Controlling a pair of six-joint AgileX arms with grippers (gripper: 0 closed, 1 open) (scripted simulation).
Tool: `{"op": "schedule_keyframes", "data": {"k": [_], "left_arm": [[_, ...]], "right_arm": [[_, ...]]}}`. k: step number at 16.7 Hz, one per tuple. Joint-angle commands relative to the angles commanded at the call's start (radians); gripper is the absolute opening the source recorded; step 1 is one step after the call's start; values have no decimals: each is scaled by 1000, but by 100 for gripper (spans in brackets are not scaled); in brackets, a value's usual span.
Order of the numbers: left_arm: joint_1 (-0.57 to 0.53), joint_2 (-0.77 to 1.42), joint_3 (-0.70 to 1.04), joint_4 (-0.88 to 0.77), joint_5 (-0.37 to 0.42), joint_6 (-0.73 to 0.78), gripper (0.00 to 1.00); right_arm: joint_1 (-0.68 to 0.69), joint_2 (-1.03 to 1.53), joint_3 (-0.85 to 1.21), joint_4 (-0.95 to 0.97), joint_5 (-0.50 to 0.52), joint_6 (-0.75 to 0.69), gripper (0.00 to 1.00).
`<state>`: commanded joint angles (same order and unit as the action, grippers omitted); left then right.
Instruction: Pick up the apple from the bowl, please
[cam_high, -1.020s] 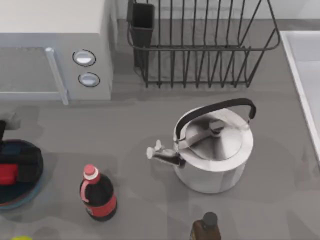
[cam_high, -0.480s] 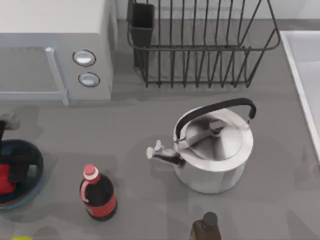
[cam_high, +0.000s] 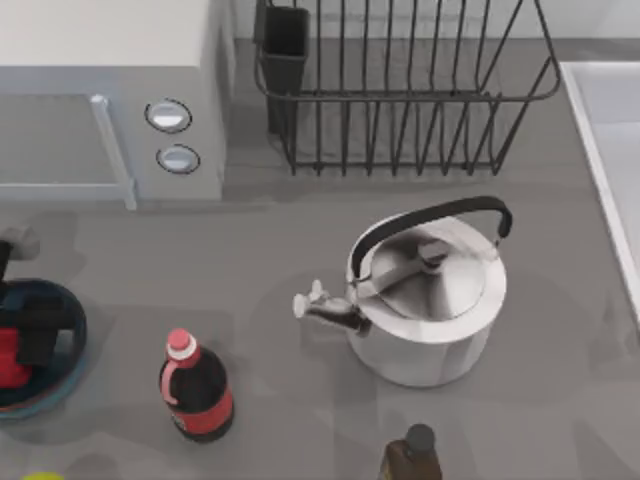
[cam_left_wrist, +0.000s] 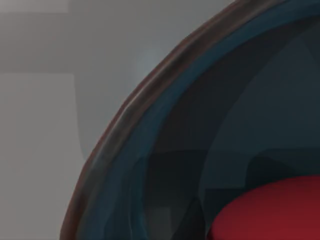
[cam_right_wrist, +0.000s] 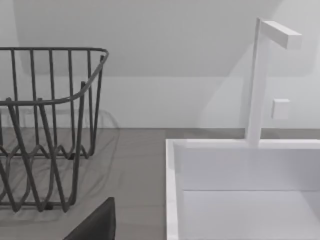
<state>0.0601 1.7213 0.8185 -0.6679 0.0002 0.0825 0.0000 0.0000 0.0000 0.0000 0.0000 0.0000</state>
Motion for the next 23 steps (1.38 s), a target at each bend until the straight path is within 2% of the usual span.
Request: {"op": "schedule_keyframes", "data": {"k": [4,5,10,13,19,23], "left_arm": [[0,0,0,0,0,0,0],[-4,-53,32,-30,-12,1,0],[-6,-43,143,-144,-13,0,0],[-8,-41,332,-338,-13,-2,0],[-14,-72,792,-847,-13,-9,0],[-18,-105,973,-1032,-13,-13,0]], "right_arm": [[0,0,0,0,0,0,100],[0,0,0,0,0,0,100],[0,0,0,0,0,0,100],[0,0,0,0,0,0,100],[0,0,0,0,0,0,100],[0,0,0,0,0,0,100]]}}
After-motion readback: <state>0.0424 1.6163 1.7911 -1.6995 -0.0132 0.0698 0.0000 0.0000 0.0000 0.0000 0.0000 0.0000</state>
